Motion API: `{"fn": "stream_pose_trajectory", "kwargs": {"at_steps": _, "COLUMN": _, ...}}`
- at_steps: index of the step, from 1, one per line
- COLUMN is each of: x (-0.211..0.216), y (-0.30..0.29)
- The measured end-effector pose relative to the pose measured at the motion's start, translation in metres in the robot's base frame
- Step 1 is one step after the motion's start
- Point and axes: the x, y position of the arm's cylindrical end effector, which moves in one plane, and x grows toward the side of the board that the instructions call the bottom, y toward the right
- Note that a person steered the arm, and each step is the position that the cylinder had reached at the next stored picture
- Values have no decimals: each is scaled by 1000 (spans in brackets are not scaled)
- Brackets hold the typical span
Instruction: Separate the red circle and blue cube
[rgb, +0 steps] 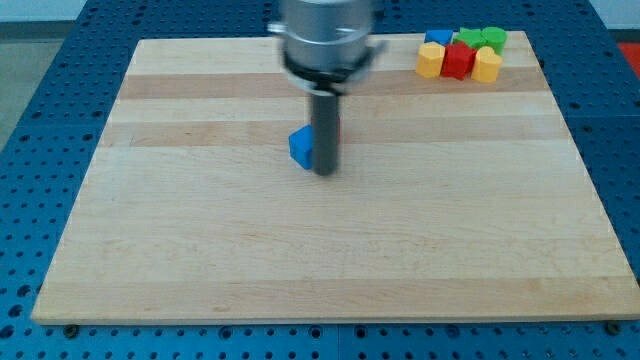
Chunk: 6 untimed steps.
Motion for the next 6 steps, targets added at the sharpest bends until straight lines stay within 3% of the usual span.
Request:
{"fn": "stream_pose_trajectory", "kwargs": {"at_steps": 1, "x": -24, "y": -50}}
{"fn": "stream_pose_trajectory", "kwargs": {"at_steps": 2, "x": -49, "y": -58}}
{"fn": "stream_pose_trajectory", "kwargs": {"at_steps": 4, "x": 15, "y": 17}}
{"fn": "stream_pose_trajectory", "kwargs": {"at_steps": 5, "x": -4, "y": 53}}
{"fn": "stream_pose_trajectory", "kwargs": {"at_steps": 6, "x": -43, "y": 42}}
